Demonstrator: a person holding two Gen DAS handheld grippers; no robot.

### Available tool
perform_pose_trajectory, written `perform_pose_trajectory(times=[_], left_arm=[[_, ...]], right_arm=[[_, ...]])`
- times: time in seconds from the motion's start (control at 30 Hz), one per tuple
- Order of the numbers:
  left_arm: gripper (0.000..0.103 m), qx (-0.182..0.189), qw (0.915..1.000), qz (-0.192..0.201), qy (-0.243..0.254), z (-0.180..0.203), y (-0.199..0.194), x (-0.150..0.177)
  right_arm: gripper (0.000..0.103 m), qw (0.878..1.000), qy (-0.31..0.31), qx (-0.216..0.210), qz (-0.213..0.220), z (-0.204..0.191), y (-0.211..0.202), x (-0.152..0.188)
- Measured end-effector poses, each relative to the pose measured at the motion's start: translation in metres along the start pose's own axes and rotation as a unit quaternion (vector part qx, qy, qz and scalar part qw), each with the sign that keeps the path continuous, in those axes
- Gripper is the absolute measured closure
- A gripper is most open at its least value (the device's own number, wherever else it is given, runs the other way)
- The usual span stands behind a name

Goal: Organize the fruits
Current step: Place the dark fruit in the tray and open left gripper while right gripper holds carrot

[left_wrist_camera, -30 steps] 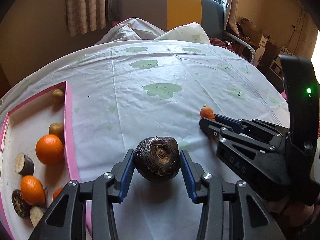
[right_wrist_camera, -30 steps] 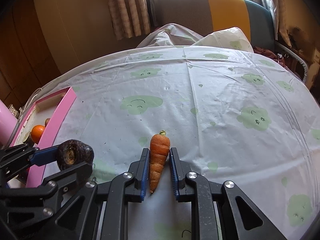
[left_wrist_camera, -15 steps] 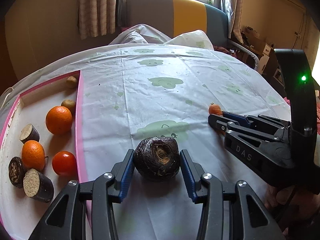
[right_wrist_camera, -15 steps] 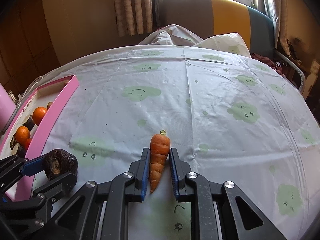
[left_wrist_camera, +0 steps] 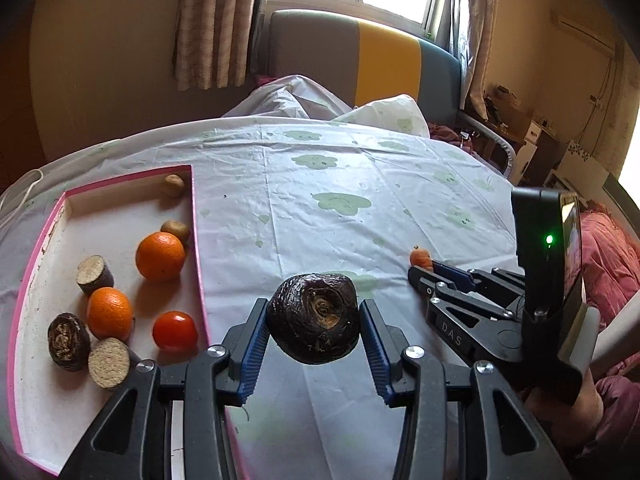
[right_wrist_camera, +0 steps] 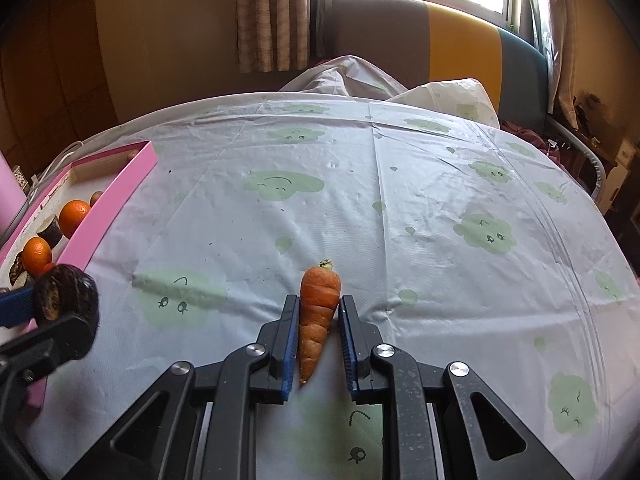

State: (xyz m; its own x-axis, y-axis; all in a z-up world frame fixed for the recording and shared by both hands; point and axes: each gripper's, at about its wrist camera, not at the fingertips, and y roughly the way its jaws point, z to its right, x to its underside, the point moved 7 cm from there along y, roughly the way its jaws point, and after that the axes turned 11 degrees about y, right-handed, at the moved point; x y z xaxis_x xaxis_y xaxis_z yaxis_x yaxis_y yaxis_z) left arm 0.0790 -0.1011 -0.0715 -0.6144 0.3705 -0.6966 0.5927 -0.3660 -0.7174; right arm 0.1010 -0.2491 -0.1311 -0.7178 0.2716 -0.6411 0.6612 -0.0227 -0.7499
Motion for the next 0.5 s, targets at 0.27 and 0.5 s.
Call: perform_pose_trajectory(times=[0.27, 0.5], left_arm=[[0.057, -0.050, 0.9971, 0.020, -0.053, -0.060, -0.027, -0.001], [0.057, -0.113, 0.9872, 0.016, -0.112, -0.145, -0.033, 0.012]], right_arm=[[0.083, 1.000, -0.005, 0.005, 0.002, -0.001, 0.000, 0.000], [0.083, 1.000, -0.010, 0.009, 0.002, -0.001, 0.000, 0.001]])
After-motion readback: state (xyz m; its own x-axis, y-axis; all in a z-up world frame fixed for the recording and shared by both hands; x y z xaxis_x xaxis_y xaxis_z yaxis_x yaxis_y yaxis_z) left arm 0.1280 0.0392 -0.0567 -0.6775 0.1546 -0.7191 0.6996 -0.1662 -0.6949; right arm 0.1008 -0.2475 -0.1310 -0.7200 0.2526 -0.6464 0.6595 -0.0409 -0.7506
